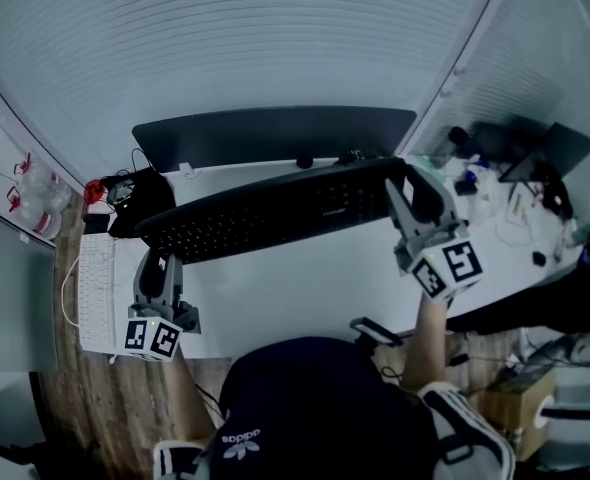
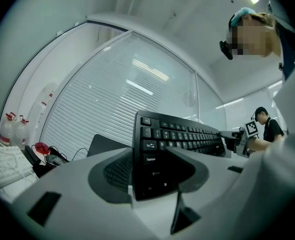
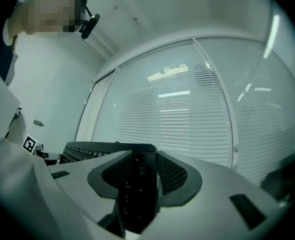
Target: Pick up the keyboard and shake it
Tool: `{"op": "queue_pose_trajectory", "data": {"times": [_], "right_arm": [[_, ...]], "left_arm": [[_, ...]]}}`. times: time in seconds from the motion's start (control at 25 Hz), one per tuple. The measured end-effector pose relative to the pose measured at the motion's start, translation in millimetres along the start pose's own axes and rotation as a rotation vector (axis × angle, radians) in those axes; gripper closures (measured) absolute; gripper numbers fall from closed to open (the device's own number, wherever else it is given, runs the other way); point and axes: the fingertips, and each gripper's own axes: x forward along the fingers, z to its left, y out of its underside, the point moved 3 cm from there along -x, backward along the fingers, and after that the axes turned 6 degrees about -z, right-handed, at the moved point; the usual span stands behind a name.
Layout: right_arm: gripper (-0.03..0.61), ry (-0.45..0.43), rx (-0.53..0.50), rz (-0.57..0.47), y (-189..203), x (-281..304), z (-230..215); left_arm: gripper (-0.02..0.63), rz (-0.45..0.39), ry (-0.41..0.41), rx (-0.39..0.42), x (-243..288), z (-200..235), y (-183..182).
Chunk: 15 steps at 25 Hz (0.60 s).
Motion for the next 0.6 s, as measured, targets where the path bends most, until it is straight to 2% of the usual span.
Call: {"op": "queue_pose_trajectory", "data": {"times": [0.16,0.4,0.6], "right_arm": [[0.425,-0.009,0.008,0.009,1,-6,4],[0.43,0.022,0.084,0.054,31,-11,4],[0.43,0.02,0.146,0.043,51,-14,1]], "left_arm": [[0.411,0.005,-0.003,0.005,-4,1,-3],[0.411,0.041,-0.001,0.064,0,8,-9],[0.411,0.042,0.014,0.169,8,6,-32]]}}
